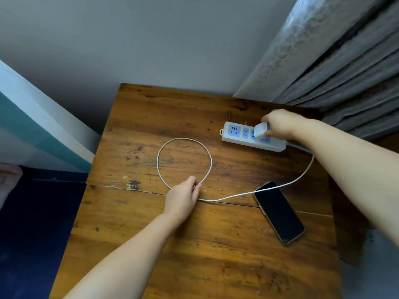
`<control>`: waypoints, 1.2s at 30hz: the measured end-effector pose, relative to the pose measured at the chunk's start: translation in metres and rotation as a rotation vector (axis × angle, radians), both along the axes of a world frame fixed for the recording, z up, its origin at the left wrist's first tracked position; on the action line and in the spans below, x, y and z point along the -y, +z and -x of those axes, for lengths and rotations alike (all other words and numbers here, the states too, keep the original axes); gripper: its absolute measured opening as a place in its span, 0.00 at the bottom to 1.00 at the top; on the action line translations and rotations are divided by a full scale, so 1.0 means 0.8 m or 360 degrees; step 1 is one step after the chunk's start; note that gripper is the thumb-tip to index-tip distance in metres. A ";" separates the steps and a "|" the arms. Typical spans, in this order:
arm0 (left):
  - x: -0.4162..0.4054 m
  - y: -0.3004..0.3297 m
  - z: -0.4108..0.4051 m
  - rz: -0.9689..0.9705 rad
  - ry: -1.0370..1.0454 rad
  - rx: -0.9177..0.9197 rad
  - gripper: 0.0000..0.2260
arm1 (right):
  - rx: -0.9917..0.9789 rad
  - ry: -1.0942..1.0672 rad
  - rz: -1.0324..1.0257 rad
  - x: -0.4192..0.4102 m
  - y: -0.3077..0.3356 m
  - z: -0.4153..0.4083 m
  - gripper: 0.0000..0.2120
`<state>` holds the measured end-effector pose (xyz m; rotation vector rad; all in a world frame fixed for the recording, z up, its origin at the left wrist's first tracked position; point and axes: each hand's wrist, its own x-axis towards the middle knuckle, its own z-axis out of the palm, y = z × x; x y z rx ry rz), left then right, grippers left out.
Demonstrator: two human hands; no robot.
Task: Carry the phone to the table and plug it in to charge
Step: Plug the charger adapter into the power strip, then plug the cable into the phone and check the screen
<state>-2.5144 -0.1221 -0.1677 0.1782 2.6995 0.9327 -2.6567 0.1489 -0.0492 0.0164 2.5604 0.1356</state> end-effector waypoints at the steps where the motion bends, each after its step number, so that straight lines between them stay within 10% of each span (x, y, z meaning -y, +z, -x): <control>1: 0.000 -0.001 0.000 -0.0003 0.0006 0.0005 0.08 | 0.0021 0.0031 -0.0068 0.007 0.001 0.001 0.18; 18: -0.012 0.052 0.005 -0.0273 -0.0014 -0.0186 0.07 | -0.0075 0.0451 -0.0554 0.072 -0.003 -0.014 0.20; 23: -0.045 0.085 -0.006 -0.0391 -0.0171 -0.0432 0.06 | -0.0122 0.0272 0.0982 0.108 0.004 -0.110 0.16; 26: -0.064 0.091 -0.016 -0.0396 -0.0308 -0.0499 0.05 | 0.0197 0.0030 0.1197 0.086 0.016 -0.155 0.15; 32: -0.109 0.087 -0.031 -0.0672 -0.0074 0.0034 0.08 | 0.0288 -0.0232 0.1203 0.006 0.017 -0.196 0.09; 36: -0.158 0.068 -0.038 -0.0876 0.0342 0.0742 0.06 | 0.0011 -0.0180 0.0560 -0.037 -0.012 -0.203 0.10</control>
